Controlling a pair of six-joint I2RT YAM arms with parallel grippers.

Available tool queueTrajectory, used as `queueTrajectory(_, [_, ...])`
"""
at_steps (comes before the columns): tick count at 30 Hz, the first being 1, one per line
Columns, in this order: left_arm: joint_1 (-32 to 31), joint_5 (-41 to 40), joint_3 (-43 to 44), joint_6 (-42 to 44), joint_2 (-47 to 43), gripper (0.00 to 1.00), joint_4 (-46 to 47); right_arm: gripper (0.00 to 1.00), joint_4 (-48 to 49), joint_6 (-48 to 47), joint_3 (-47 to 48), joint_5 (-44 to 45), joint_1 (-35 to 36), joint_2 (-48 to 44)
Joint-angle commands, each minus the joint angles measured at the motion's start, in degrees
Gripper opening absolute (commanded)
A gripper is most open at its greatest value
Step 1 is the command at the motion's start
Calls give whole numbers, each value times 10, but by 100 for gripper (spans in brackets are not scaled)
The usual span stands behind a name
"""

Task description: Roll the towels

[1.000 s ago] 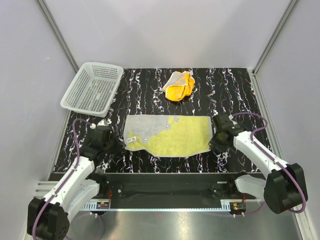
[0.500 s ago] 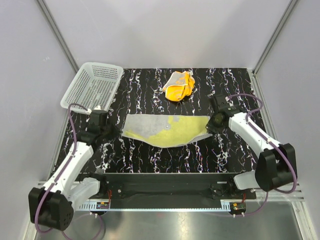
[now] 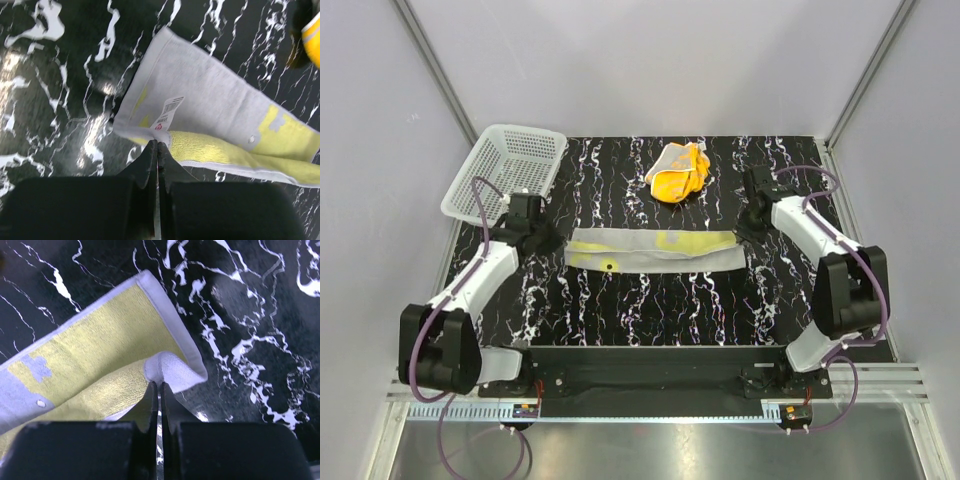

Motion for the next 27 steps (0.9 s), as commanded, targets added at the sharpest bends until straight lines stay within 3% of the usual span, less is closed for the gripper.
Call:
queueTrajectory(1, [3,11,55,14,38,0,48,0,16,-19,39,14,-5,30])
queueTrajectory(20, [4,13,169,28,236,0,39,1,27,-27,101,-13,-53,156])
queueTrajectory(21, [4,13,170,27,239,0,42,7,27,-28,107,-16,-56,159])
queueTrajectory(22, [4,13,171,26,245,0,43,17,26,-29,111,-17,-56,165])
queueTrajectory(23, [4,13,176,25,249,0,44,34,27,-32,123,-16,-57,172])
queueTrajectory(27, [8,23,202,27,271,1,48,71,13,-34,163,-3,-69,190])
